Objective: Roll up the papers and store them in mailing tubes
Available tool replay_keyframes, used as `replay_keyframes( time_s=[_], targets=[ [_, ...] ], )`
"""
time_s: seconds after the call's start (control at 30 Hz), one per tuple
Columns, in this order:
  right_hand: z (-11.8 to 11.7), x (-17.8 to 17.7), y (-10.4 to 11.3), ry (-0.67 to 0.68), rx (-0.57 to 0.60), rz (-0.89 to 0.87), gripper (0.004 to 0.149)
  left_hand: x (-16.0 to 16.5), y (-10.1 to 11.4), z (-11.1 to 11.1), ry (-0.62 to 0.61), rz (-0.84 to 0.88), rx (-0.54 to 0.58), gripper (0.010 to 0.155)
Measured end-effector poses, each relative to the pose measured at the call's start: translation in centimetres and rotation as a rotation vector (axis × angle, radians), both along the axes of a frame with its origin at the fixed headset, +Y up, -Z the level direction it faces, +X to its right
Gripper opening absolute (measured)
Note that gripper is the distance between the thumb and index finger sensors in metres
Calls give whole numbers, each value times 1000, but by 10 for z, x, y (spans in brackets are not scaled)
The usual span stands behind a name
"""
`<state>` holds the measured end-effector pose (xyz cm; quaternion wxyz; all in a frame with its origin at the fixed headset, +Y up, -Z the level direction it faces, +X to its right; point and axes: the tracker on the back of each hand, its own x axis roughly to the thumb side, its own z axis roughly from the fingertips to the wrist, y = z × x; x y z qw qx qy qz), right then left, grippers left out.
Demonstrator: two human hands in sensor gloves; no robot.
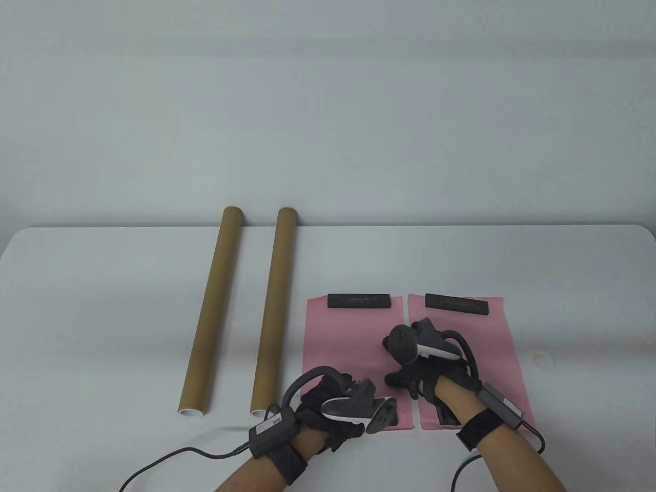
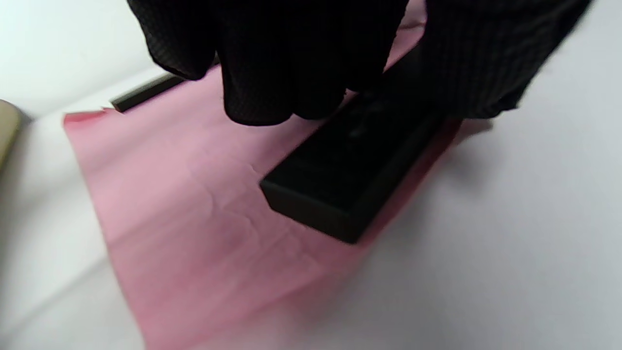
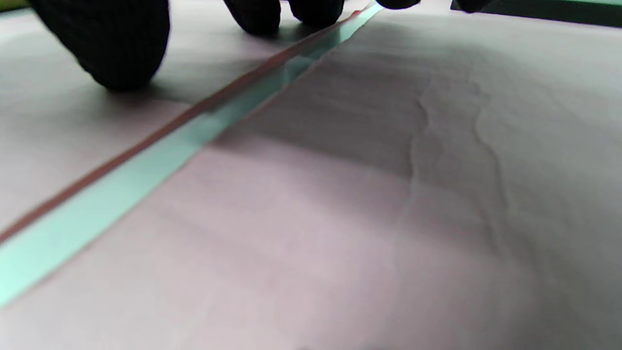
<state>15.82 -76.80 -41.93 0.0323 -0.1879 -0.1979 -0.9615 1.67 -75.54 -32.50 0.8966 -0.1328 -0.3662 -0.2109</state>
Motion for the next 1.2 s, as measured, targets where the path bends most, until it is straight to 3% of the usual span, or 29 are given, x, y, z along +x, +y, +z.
replay_keyframes(
  time_s=[0.2, 0.37, 0.57, 0.77, 1.2],
  targets=[
    [-2, 0, 0, -4, -3, -2, 81, 10, -2, 6, -72, -45, 45, 73],
    [-2, 0, 0, -6, -6, 2, 81, 4, 1, 5, -67, 18, 40, 73],
    [-3, -1, 0, -16, -8, 15, 80, -7, 15, 31, -101, 67, 100, 73],
    [-3, -1, 0, -16, -10, 17, 80, -5, 9, 51, -133, 60, 101, 73],
    [-3, -2, -1, -14, -10, 11, 80, -3, -4, 49, -109, 35, 88, 72]
  ],
)
